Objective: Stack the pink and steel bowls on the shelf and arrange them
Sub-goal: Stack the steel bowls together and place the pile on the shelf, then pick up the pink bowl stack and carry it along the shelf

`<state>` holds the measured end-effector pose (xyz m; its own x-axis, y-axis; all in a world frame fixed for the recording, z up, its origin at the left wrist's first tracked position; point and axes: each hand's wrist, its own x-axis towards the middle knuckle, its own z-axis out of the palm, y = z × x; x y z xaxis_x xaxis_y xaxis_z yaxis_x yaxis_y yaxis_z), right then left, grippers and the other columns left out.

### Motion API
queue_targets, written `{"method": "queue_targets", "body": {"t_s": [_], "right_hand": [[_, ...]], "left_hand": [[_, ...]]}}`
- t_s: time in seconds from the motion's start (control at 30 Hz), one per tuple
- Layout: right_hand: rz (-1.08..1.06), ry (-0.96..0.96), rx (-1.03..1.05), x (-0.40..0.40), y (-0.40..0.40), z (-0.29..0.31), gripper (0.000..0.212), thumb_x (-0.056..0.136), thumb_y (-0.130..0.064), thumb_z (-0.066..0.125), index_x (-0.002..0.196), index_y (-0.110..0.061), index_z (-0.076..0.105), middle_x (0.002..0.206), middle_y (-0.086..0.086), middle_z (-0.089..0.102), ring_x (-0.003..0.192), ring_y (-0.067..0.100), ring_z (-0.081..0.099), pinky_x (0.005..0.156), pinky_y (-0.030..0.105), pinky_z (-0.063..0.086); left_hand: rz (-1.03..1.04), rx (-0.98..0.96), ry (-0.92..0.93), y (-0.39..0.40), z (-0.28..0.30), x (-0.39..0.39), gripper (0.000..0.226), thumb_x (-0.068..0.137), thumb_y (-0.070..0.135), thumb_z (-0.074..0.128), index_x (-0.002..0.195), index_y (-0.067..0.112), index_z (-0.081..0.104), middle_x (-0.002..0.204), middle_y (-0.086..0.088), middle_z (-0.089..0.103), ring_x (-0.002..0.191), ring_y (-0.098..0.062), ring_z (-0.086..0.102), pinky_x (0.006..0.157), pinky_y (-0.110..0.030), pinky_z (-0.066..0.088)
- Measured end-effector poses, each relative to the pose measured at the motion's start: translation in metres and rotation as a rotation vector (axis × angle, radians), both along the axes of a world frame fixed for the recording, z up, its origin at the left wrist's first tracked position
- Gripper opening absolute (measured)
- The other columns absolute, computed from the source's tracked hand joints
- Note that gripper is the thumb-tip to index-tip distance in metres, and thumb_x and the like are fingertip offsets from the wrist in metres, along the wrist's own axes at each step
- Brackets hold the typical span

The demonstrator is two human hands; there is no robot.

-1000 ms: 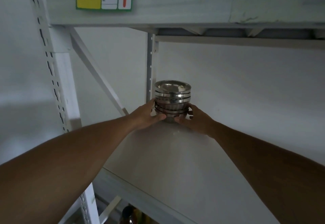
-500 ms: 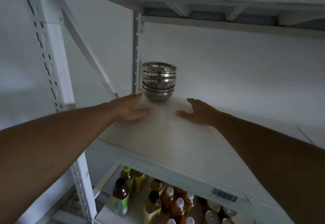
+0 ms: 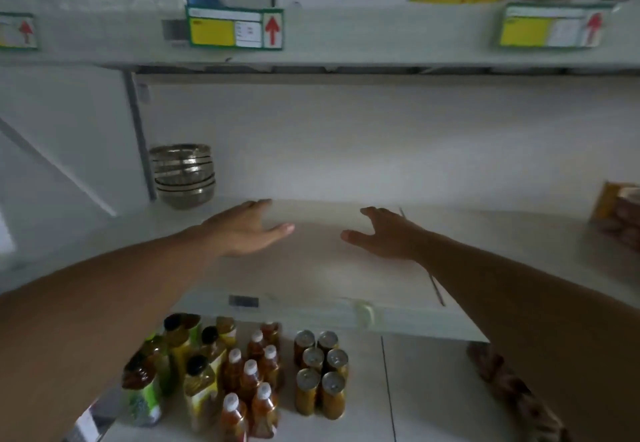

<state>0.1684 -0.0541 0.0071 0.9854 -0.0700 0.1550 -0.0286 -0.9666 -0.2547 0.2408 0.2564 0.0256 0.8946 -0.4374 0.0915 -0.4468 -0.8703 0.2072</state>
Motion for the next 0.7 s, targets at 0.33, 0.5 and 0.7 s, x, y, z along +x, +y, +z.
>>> {"method": "queue_targets", "body": {"t_s": [0.33, 0.5, 0.7], "right_hand": [[-0.258, -0.057, 0.012, -0.203, -0.178, -0.008, 0.102, 0.085, -0.085, 0.052, 0.160, -0.020, 0.034, 0.162, 0.009, 0.040, 0.145, 0.031, 0.042, 0.117, 0.046, 0.037], [-0.448, -0.102, 0.006, -0.280, -0.220, -0.013, 0.097, 0.084, -0.086, 0.051, 0.157, -0.024, 0.040, 0.158, 0.004, 0.047, 0.139, 0.027, 0.051, 0.111, 0.046, 0.046], [-0.606, -0.164, 0.099, -0.342, -0.235, -0.016, 0.068, 0.092, -0.066, 0.063, 0.146, -0.025, 0.054, 0.136, -0.001, 0.067, 0.118, 0.021, 0.065, 0.100, 0.042, 0.055]], "left_hand": [[-0.371, 0.024, -0.017, -0.267, -0.009, -0.105, 0.145, 0.052, 0.118, 0.015, 0.172, 0.037, 0.022, 0.181, 0.003, 0.026, 0.163, -0.025, 0.034, 0.130, -0.051, 0.033], [-0.590, 0.001, -0.023, -0.359, -0.007, -0.144, 0.125, 0.069, 0.109, 0.028, 0.171, 0.039, 0.022, 0.180, 0.007, 0.028, 0.160, -0.022, 0.038, 0.127, -0.049, 0.037], [-0.790, -0.107, 0.045, -0.420, -0.010, -0.177, 0.121, 0.074, 0.102, 0.037, 0.171, 0.031, 0.027, 0.178, 0.000, 0.034, 0.159, -0.025, 0.041, 0.126, -0.050, 0.038]]}}
